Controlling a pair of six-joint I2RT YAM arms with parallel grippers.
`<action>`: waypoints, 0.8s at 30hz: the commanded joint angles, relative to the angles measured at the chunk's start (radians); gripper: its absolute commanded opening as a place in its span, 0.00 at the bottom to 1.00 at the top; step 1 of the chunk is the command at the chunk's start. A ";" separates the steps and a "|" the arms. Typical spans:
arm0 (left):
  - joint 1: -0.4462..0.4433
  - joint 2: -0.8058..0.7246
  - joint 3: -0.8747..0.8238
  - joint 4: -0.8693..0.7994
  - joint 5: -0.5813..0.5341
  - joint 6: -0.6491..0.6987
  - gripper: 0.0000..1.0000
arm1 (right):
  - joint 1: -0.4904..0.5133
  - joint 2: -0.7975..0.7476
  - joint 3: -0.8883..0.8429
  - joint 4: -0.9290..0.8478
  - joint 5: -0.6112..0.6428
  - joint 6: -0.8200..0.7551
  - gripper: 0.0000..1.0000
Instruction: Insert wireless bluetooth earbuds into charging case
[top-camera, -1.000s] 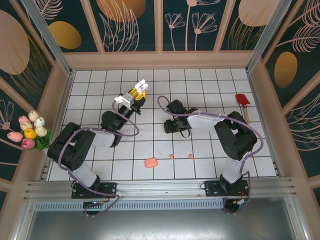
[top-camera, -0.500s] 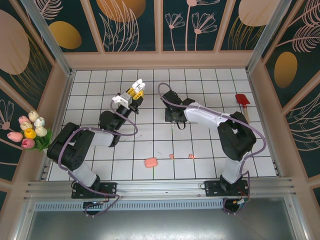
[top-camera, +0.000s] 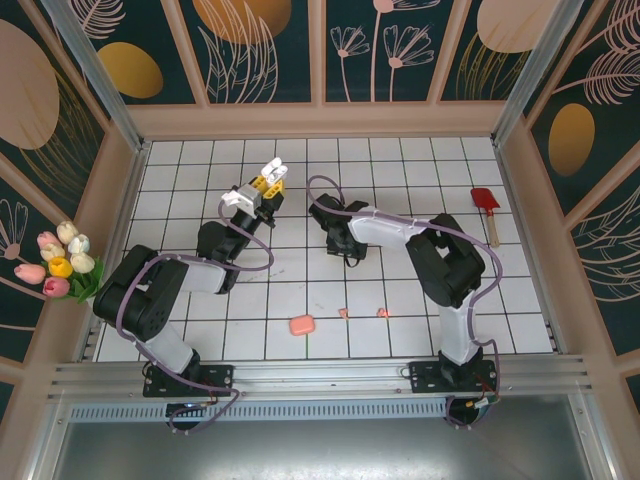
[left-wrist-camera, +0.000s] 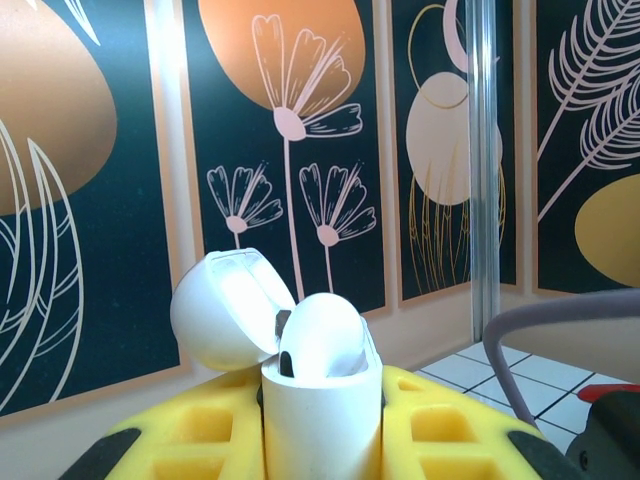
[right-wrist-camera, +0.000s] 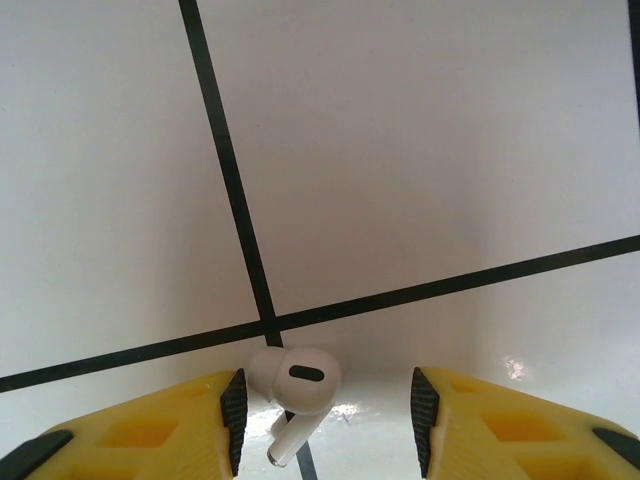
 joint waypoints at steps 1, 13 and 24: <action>0.007 0.008 -0.010 0.127 -0.009 -0.028 0.00 | 0.008 0.026 0.042 -0.034 0.033 0.032 0.49; 0.010 0.030 -0.015 0.159 -0.009 -0.045 0.00 | 0.008 0.077 0.078 -0.041 0.024 0.029 0.47; 0.010 0.039 -0.018 0.171 -0.008 -0.054 0.00 | 0.008 0.076 0.056 -0.035 0.018 0.024 0.40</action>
